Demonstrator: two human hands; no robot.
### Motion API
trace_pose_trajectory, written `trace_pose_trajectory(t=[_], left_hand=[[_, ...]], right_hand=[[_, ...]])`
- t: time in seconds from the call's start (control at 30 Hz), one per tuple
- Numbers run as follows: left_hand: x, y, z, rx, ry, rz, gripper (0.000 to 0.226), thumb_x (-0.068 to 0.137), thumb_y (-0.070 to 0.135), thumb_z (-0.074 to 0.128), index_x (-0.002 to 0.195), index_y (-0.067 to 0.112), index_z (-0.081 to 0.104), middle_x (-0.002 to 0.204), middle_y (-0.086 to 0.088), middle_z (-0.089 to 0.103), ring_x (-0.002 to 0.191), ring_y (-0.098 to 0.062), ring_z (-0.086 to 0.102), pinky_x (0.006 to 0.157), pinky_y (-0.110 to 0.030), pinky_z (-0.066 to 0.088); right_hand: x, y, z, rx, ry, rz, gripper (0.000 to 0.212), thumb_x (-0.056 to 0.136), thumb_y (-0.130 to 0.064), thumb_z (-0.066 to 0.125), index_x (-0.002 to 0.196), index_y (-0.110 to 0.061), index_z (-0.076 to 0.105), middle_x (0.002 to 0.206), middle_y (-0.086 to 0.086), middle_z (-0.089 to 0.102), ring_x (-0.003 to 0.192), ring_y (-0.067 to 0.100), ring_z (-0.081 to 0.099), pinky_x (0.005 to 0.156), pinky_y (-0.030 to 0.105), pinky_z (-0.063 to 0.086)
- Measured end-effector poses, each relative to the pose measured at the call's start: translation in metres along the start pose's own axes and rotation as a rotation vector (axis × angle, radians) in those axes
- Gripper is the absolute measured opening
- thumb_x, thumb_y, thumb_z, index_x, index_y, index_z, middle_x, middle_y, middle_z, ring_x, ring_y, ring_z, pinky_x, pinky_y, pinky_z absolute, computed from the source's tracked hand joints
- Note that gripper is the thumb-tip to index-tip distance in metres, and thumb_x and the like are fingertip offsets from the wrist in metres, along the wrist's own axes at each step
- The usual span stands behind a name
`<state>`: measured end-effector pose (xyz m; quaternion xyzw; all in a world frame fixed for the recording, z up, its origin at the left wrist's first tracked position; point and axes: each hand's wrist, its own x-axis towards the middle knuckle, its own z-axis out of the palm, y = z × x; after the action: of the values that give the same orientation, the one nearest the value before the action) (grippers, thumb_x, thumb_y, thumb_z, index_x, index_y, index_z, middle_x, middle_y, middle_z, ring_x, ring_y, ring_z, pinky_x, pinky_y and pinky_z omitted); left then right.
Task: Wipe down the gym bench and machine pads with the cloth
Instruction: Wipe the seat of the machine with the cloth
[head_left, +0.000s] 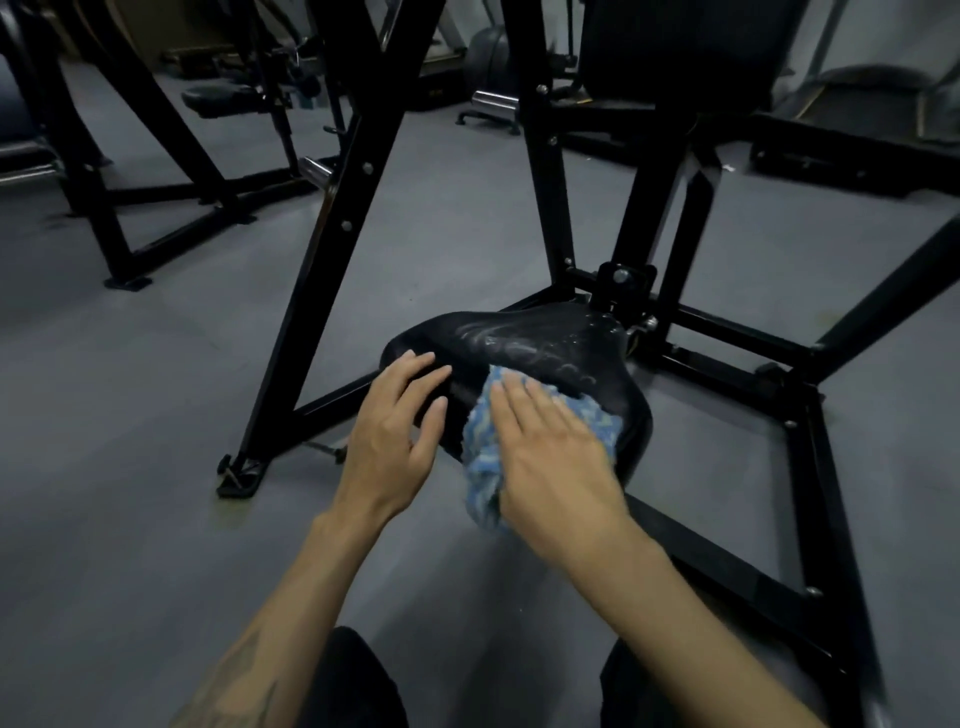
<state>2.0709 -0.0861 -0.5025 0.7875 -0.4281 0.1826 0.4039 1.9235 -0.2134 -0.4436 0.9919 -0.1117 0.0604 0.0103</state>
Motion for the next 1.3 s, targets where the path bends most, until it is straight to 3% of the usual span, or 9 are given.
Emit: trace_pose_trajectory(t=[0.1, 0.27, 0.4, 0.57, 0.8, 1.03, 1.13, 1.2, 1.3], left_hand=[[0.002, 0.008, 0.006, 0.01, 0.038, 0.08, 0.031, 0.103, 0.023, 0.052, 0.128, 0.01, 0.068, 0.137, -0.004, 0.06, 0.137, -0.02, 0.049, 0.113, -0.046, 0.041], [0.003, 0.039, 0.022, -0.009, 0.062, 0.234, 0.021, 0.1, 0.017, 0.06, 0.111, 0.005, 0.074, 0.123, -0.008, 0.067, 0.122, -0.022, 0.059, 0.104, -0.045, 0.047], [0.003, 0.052, 0.033, -0.025, 0.1, 0.216, 0.02, 0.099, 0.016, 0.058, 0.106, 0.006, 0.074, 0.112, -0.005, 0.068, 0.111, -0.019, 0.06, 0.096, -0.039, 0.049], [0.001, 0.052, 0.04, -0.036, 0.132, 0.183, 0.024, 0.101, 0.018, 0.053, 0.103, 0.006, 0.074, 0.11, -0.005, 0.067, 0.104, -0.022, 0.06, 0.09, -0.042, 0.048], [0.0, 0.053, 0.044, -0.047, 0.134, 0.166, 0.028, 0.101, 0.02, 0.05, 0.105, 0.005, 0.073, 0.11, -0.006, 0.069, 0.109, -0.021, 0.059, 0.096, -0.045, 0.048], [-0.001, 0.055, 0.042, -0.04, 0.133, 0.176, 0.028, 0.1, 0.019, 0.05, 0.106, 0.004, 0.073, 0.109, -0.007, 0.068, 0.109, -0.021, 0.058, 0.093, -0.045, 0.049], [-0.001, 0.053, 0.042, -0.036, 0.131, 0.188, 0.027, 0.1, 0.018, 0.051, 0.106, 0.003, 0.073, 0.109, -0.008, 0.068, 0.109, -0.023, 0.059, 0.093, -0.045, 0.049], [0.0, 0.052, 0.042, -0.026, 0.138, 0.199, 0.027, 0.099, 0.018, 0.052, 0.106, 0.003, 0.073, 0.109, -0.009, 0.068, 0.108, -0.024, 0.059, 0.093, -0.045, 0.049], [0.0, 0.052, 0.045, 0.008, 0.159, 0.216, 0.028, 0.099, 0.018, 0.05, 0.105, 0.003, 0.073, 0.107, -0.009, 0.068, 0.107, -0.025, 0.06, 0.092, -0.044, 0.048]], right_hand=[[-0.03, 0.026, 0.013, 0.157, 0.233, 0.036, 0.067, 0.087, -0.021, 0.037, 0.152, -0.003, 0.038, 0.158, 0.014, 0.037, 0.147, 0.025, 0.037, 0.122, 0.036, 0.022], [-0.041, 0.06, 0.029, 0.449, 0.329, 0.12, 0.057, 0.095, -0.033, 0.042, 0.151, -0.019, 0.045, 0.158, -0.005, 0.039, 0.15, 0.008, 0.026, 0.124, 0.033, 0.021], [-0.024, 0.065, 0.022, 0.712, 0.472, 0.287, 0.04, 0.088, -0.023, 0.046, 0.119, -0.022, 0.071, 0.128, -0.015, 0.062, 0.122, 0.004, 0.047, 0.106, 0.027, 0.04], [-0.02, 0.043, 0.022, 0.585, 0.713, 0.33, 0.014, 0.092, -0.029, 0.055, 0.084, -0.019, 0.062, 0.087, -0.008, 0.053, 0.083, 0.014, 0.044, 0.072, 0.038, 0.043], [-0.051, 0.036, 0.055, 0.302, 0.573, 0.085, 0.067, 0.081, -0.042, 0.069, 0.138, -0.01, 0.053, 0.14, 0.01, 0.05, 0.136, 0.027, 0.042, 0.114, 0.052, 0.035], [-0.043, 0.046, 0.042, 0.384, 0.657, -0.026, 0.024, 0.083, -0.025, 0.056, 0.1, -0.011, 0.065, 0.108, 0.005, 0.059, 0.098, 0.024, 0.05, 0.089, 0.038, 0.039], [-0.035, 0.05, 0.03, 0.624, 0.632, 0.08, 0.004, 0.085, -0.013, 0.062, 0.086, -0.014, 0.058, 0.091, -0.003, 0.052, 0.085, 0.019, 0.045, 0.075, 0.032, 0.038], [-0.019, 0.06, 0.018, 0.805, 0.602, 0.239, 0.015, 0.084, -0.003, 0.06, 0.082, -0.015, 0.052, 0.085, -0.005, 0.051, 0.084, 0.017, 0.045, 0.071, 0.032, 0.038], [0.013, 0.077, 0.005, 0.751, 0.585, 0.399, 0.013, 0.087, -0.007, 0.06, 0.089, -0.019, 0.054, 0.092, -0.007, 0.054, 0.089, 0.013, 0.05, 0.073, 0.029, 0.041]])
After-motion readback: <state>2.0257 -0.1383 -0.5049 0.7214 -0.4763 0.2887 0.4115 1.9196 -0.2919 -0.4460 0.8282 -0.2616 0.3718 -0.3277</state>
